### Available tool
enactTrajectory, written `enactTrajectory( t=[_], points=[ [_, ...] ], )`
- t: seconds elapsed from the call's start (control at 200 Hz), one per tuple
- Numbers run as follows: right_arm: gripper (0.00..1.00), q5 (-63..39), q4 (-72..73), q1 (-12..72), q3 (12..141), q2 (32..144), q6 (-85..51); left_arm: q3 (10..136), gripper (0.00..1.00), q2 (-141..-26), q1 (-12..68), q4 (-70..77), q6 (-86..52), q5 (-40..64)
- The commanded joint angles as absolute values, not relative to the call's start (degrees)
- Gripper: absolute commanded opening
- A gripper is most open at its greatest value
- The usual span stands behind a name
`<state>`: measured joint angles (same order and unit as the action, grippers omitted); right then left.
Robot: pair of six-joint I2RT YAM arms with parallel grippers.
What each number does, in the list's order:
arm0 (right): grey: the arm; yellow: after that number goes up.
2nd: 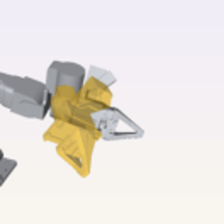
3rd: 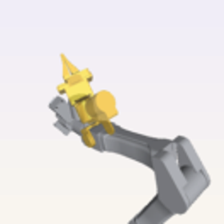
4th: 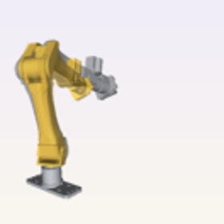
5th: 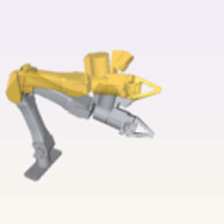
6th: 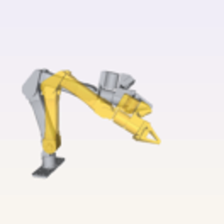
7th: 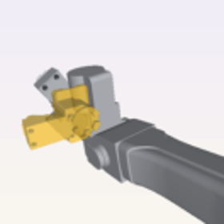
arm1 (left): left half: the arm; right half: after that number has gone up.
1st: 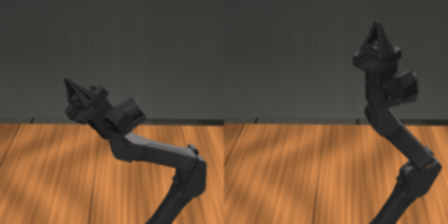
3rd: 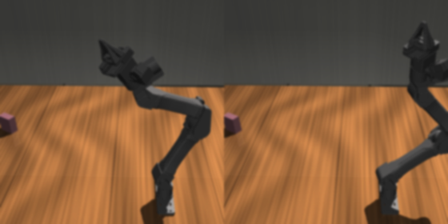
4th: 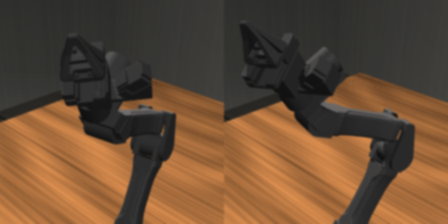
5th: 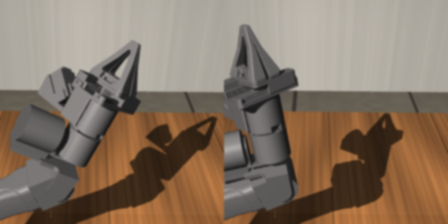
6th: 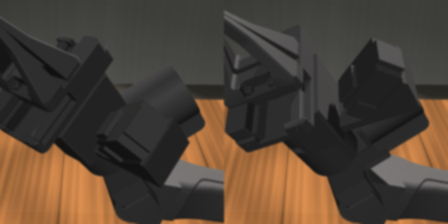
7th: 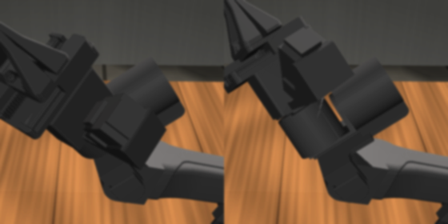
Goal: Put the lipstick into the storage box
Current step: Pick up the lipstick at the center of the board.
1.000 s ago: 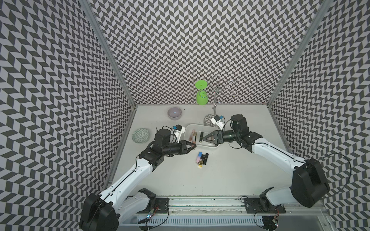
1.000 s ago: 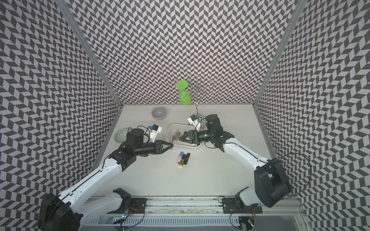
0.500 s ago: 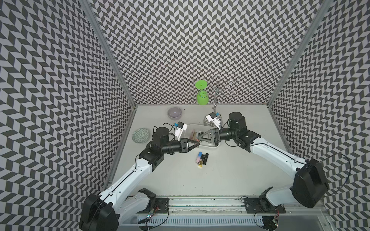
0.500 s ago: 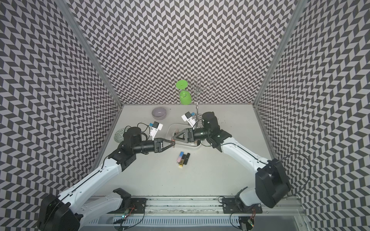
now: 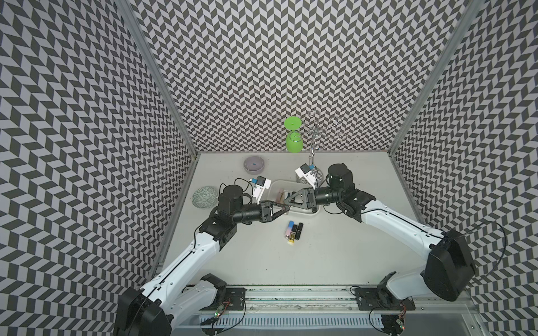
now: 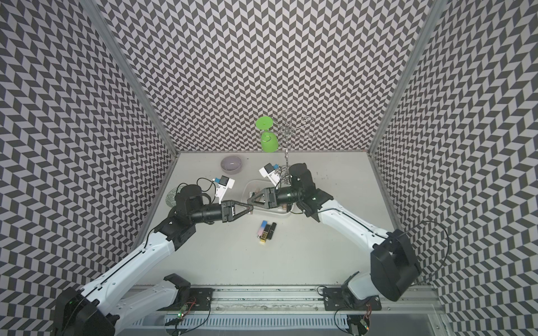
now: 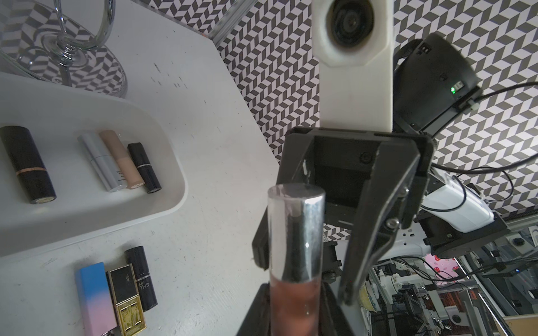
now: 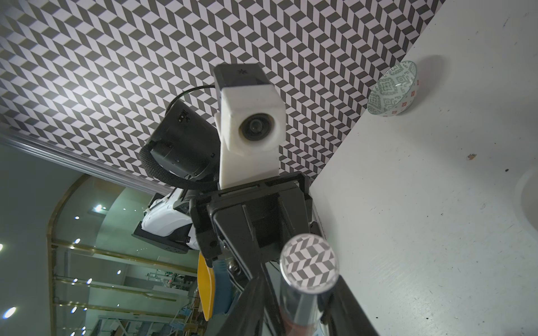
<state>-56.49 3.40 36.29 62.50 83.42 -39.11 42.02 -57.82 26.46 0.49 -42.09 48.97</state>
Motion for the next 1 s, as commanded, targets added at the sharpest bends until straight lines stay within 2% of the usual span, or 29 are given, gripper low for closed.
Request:
enactTrajectory(
  t=[0.0,0.361,0.471,0.591,0.616,0.636,0.646,0.836,0.996],
  points=[
    [0.34,-56.8,8.1,37.7,63.3,83.4,-39.5,43.2,0.23,-57.1,26.2,1.9,-42.2,49.6],
    [0.17,-55.8,10.7,37.9,62.9,83.1,-41.3,41.9,0.25,-55.6,26.2,2.2,-42.8,49.7],
    [0.15,-55.2,10.7,38.0,62.9,82.9,-41.3,41.9,0.46,-55.7,26.2,1.9,-42.7,49.3],
    [0.14,-53.8,9.6,37.9,63.0,82.8,-40.9,42.2,0.76,-56.1,26.2,1.7,-42.6,49.2],
    [0.15,-53.3,9.1,37.9,63.1,82.8,-40.8,42.3,0.84,-56.2,26.2,1.6,-42.5,49.1],
    [0.15,-52.8,8.5,37.8,63.3,83.0,-40.5,42.5,0.97,-56.3,26.1,1.4,-42.4,49.1],
    [0.15,-52.6,8.1,37.8,63.3,83.0,-40.3,42.5,0.98,-56.3,26.1,1.4,-42.3,49.1],
    [0.16,-46.9,-1.9,35.4,66.5,85.1,-36.2,43.9,0.99,-56.7,25.5,-2.3,-40.0,47.8],
    [0.16,-40.8,-13.4,30.4,70.1,89.9,-32.4,47.3,0.99,-57.1,25.1,-14.9,-33.1,39.9]
  ],
)
